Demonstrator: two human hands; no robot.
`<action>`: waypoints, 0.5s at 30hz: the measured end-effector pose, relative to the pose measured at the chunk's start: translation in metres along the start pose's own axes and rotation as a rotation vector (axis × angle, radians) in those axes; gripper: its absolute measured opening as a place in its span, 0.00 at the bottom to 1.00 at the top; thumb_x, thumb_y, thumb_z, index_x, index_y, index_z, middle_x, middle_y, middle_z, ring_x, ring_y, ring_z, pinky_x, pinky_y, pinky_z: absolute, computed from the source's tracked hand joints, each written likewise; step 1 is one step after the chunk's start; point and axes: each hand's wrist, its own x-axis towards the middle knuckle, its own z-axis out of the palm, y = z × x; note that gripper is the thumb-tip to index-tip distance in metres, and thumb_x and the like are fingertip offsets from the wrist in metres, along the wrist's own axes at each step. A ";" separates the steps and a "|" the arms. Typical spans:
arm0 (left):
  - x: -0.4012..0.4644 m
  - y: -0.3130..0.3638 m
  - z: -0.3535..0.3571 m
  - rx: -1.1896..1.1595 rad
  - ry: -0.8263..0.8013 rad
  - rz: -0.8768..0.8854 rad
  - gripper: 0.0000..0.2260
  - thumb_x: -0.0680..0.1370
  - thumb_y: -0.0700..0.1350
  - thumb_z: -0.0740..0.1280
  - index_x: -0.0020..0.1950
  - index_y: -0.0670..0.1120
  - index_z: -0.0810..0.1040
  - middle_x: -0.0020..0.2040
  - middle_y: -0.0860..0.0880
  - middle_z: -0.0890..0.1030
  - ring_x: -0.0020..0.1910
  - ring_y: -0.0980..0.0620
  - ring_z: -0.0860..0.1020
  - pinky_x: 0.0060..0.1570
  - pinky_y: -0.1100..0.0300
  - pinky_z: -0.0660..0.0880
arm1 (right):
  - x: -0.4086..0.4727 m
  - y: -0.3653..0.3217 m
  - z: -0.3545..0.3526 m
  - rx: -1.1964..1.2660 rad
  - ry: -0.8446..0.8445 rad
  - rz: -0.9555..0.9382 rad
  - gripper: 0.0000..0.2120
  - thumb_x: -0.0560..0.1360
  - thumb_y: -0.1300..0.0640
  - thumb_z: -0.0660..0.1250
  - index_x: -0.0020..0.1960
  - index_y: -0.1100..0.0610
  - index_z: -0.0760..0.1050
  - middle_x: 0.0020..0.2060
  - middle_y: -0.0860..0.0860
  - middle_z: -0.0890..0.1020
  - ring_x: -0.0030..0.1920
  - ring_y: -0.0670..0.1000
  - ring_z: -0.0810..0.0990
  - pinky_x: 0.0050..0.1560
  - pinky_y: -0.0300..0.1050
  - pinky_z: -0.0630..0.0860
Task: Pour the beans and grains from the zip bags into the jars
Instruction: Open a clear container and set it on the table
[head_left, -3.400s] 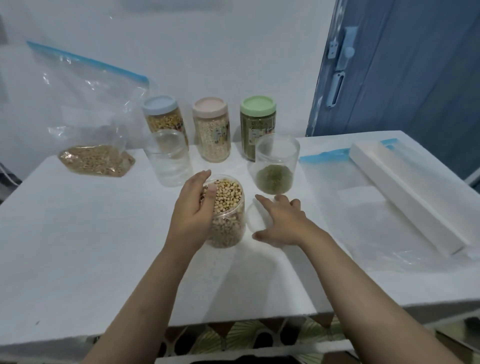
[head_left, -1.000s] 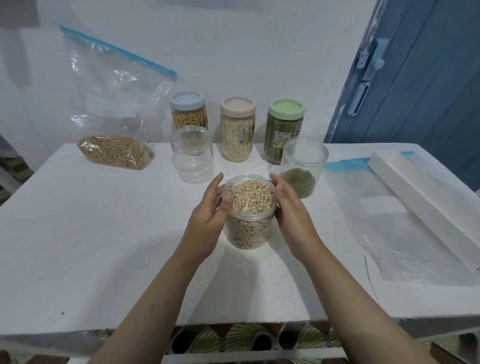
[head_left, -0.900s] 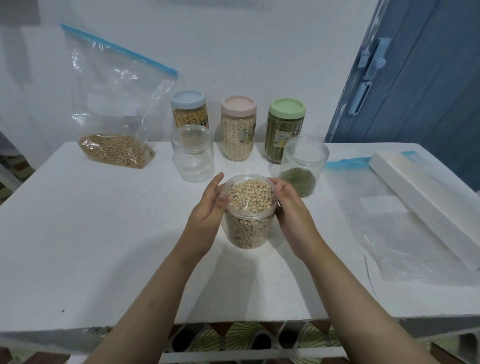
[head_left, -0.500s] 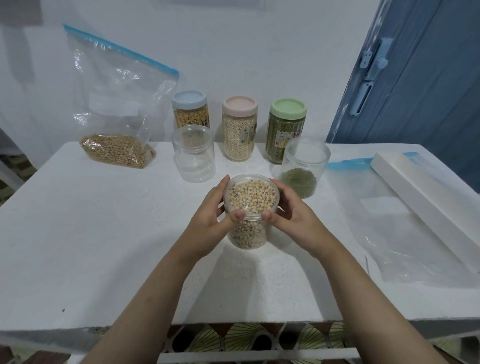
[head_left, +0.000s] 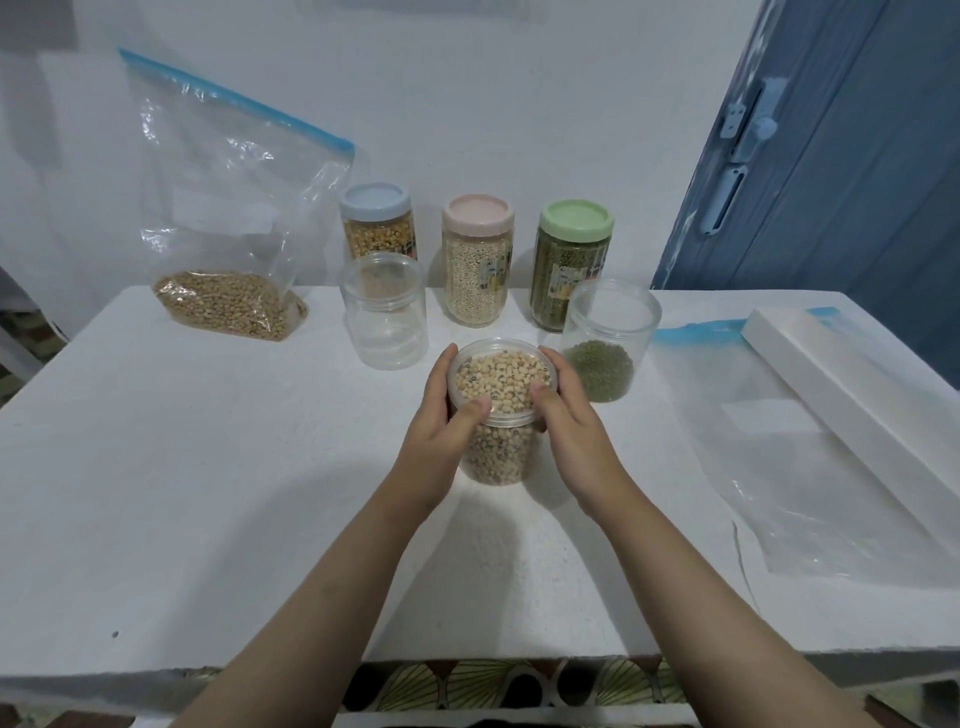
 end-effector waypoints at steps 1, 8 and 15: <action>0.006 0.000 0.001 -0.008 0.005 -0.003 0.26 0.83 0.43 0.61 0.79 0.55 0.56 0.64 0.65 0.69 0.57 0.75 0.73 0.51 0.74 0.73 | 0.006 0.001 0.001 0.001 0.012 -0.002 0.21 0.85 0.51 0.55 0.77 0.48 0.60 0.65 0.44 0.73 0.62 0.36 0.72 0.54 0.31 0.73; 0.052 0.004 -0.002 -0.027 0.023 -0.038 0.26 0.84 0.44 0.60 0.79 0.56 0.54 0.67 0.59 0.70 0.62 0.65 0.71 0.55 0.67 0.73 | 0.057 0.002 0.003 -0.017 0.018 -0.006 0.21 0.85 0.51 0.54 0.78 0.49 0.59 0.69 0.52 0.72 0.68 0.49 0.72 0.59 0.38 0.73; 0.090 0.004 -0.009 -0.017 0.014 -0.035 0.26 0.84 0.45 0.60 0.79 0.57 0.53 0.68 0.56 0.70 0.66 0.59 0.71 0.59 0.63 0.72 | 0.093 -0.001 0.004 0.015 -0.009 0.016 0.21 0.86 0.53 0.53 0.78 0.53 0.59 0.63 0.49 0.74 0.59 0.39 0.74 0.48 0.28 0.74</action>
